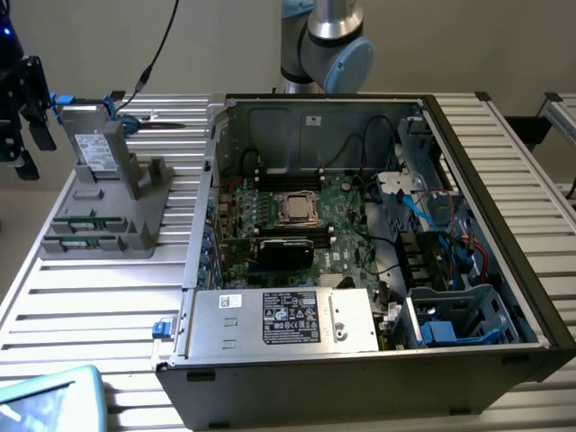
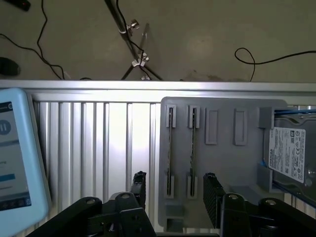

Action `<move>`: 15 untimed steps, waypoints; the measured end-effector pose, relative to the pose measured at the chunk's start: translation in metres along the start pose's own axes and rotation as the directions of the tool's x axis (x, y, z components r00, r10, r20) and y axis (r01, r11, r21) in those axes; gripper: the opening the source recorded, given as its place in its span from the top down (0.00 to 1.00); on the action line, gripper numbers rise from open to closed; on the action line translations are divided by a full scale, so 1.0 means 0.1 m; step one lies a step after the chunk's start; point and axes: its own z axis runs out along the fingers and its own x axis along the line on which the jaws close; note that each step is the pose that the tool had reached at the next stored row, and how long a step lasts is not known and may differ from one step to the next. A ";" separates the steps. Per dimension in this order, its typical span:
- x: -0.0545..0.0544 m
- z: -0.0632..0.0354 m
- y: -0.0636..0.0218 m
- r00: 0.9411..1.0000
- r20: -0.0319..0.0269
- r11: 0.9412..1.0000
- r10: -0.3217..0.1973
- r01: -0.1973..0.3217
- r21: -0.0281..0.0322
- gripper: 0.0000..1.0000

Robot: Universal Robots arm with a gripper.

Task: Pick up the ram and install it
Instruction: 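Pick up the ram and move it above insertion slot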

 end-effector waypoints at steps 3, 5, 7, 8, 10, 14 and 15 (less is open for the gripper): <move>0.00 0.024 -0.002 1.000 0.000 1.000 0.000 0.000 0.000 0.41; 0.00 0.042 -0.003 1.000 0.000 1.000 0.000 0.000 0.000 0.41; 0.00 0.062 -0.005 1.000 0.000 1.000 0.000 0.000 0.000 0.41; 0.00 0.073 -0.005 1.000 0.000 1.000 0.000 0.000 0.000 0.41; 0.00 0.094 -0.007 1.000 0.000 1.000 0.000 0.000 0.000 0.41; 0.00 0.137 -0.010 1.000 0.000 1.000 0.000 0.000 0.000 0.41; 0.00 0.148 -0.010 1.000 0.000 1.000 0.000 0.000 0.000 0.41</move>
